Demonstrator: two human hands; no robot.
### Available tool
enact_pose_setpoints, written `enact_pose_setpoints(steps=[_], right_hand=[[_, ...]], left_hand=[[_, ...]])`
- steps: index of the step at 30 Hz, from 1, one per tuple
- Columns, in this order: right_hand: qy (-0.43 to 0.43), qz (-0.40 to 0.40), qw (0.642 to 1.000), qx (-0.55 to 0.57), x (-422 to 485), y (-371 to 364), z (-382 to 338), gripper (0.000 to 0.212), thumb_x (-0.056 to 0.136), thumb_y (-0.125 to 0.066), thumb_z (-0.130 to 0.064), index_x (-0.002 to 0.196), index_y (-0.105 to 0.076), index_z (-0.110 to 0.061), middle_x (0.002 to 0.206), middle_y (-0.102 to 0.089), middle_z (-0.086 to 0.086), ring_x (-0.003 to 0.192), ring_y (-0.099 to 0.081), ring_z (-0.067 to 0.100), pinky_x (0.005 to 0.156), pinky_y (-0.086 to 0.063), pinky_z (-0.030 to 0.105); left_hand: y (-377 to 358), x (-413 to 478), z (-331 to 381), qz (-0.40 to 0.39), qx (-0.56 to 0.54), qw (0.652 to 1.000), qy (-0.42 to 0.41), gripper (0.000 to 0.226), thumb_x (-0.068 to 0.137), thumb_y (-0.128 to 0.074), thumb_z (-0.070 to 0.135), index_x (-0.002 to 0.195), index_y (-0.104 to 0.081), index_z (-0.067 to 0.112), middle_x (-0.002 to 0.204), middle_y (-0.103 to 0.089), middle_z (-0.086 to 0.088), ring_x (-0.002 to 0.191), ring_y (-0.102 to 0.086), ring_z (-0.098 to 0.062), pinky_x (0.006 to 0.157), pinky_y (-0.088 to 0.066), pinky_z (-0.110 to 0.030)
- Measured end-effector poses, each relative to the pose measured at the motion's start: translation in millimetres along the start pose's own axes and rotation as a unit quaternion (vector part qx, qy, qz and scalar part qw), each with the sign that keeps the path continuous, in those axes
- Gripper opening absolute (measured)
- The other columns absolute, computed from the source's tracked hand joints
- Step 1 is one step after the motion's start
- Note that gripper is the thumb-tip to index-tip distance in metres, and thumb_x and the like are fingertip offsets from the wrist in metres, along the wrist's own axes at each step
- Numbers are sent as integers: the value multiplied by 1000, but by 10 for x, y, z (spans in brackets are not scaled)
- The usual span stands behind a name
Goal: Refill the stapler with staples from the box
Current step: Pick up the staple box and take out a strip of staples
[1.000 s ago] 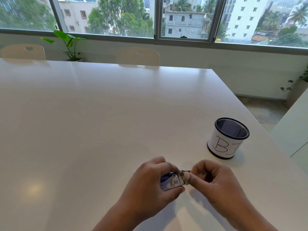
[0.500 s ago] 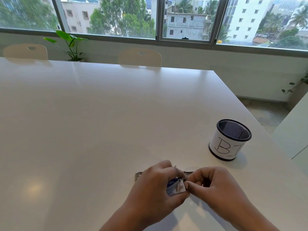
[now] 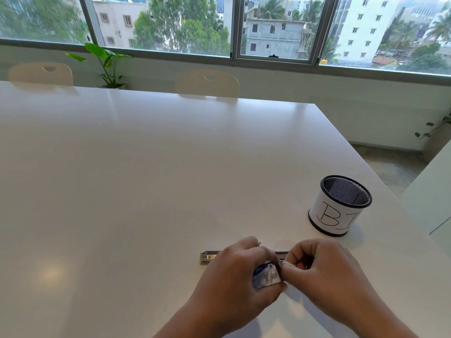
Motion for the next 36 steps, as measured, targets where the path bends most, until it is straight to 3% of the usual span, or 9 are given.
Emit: enact_pose_setpoints(steps=[6,11,13,17,23,28,32,36], right_hand=[[2,19,1000,3,6,120,-10,27,48,-58,-49,64,-70,-32,52,-66,-15,39,-48,1,44,-44,20],[-10,-7,996,87,16,95,16,5,60,-67,-24,61,-65,-19,52,-70,-1,42,-55,5,45,-49,26],[-20,-17,988,150,18,74,44,8,68,-68,-12,62,-64,-15,52,-70,4,44,-61,10,43,-51,25],[-53,-20,948,314,59,14,173,26,80,-53,9,76,-70,-10,56,-66,10,48,-62,19,43,-49,25],[-156,-88,872,456,76,-269,371,41,87,-33,13,69,-68,1,62,-62,17,48,-57,14,42,-48,22],[-169,-92,860,473,90,-350,435,40,88,-38,10,64,-68,-3,63,-51,15,45,-39,12,43,-32,23],[-129,-159,862,463,63,-442,318,15,85,-62,-7,82,-75,-1,55,-53,6,41,-29,8,41,-21,21],[-110,-220,859,448,-9,-533,224,29,69,-75,-23,87,-75,0,45,-39,3,40,-20,11,42,-14,23]], left_hand=[[12,-1,-34,7,25,1000,3,42,75,-68,57,110,-66,35,84,-50,23,76,-58,-5,64,-49,-15],[9,-6,-58,9,34,999,10,48,76,-65,62,119,-62,41,87,-51,26,78,-59,-2,64,-48,-12],[8,-4,-56,7,38,999,10,48,78,-63,62,122,-59,45,88,-50,25,78,-58,-1,62,-45,-10],[29,-8,-41,12,47,999,7,45,79,-62,61,121,-58,48,87,-48,24,77,-55,-1,59,-37,-9],[26,-9,-59,11,41,999,10,45,79,-62,63,120,-57,47,93,-51,21,80,-58,-2,65,-53,-19],[29,-11,-55,10,41,999,7,45,79,-61,63,121,-56,47,95,-52,22,81,-59,-2,69,-55,-21],[66,3,-40,17,32,999,5,39,81,-61,62,116,-58,46,93,-52,20,78,-58,-4,64,-49,-17],[88,10,-18,17,19,1000,2,38,82,-61,66,114,-59,45,90,-53,19,78,-59,-5,63,-55,-23]])
Point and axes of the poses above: each hand's wrist, its own x-axis towards the middle knuckle, its own y-axis out of the back of the hand, z = x × y, the point moved 10 cm from there along x, towards the middle knuckle
